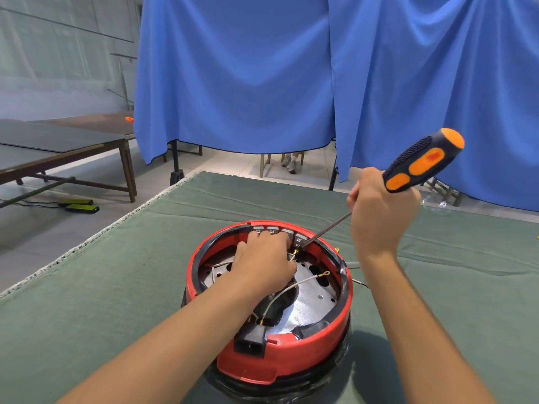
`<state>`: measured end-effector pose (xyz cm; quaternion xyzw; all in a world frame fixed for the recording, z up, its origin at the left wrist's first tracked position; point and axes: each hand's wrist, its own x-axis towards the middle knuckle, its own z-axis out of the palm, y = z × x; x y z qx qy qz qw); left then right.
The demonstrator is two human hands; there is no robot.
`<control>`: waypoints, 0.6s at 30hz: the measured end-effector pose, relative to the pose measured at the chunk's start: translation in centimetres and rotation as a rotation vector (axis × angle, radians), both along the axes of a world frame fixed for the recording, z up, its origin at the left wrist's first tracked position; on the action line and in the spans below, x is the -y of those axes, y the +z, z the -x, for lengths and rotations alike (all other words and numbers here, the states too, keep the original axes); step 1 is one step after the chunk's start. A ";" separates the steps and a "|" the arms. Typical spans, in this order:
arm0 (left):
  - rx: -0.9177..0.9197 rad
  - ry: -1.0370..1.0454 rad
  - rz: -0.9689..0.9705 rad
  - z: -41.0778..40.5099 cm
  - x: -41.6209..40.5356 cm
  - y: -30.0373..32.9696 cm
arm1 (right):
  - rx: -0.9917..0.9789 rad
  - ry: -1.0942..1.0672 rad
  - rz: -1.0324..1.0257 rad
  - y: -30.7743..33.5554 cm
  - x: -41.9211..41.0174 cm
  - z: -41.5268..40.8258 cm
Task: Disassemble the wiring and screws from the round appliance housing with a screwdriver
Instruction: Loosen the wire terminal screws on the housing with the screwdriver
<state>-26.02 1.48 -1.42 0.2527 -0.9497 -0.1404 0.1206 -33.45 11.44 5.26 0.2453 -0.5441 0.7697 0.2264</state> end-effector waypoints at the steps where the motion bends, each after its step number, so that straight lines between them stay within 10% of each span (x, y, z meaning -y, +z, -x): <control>1: -0.001 0.003 0.002 0.0 0.0 0.0 | 0.042 -0.005 0.026 0.1 0.0 0.5; 18: -0.003 0.002 -0.038 -0.1 0.0 0.2 | 0.244 0.022 0.153 -0.2 -0.1 4.0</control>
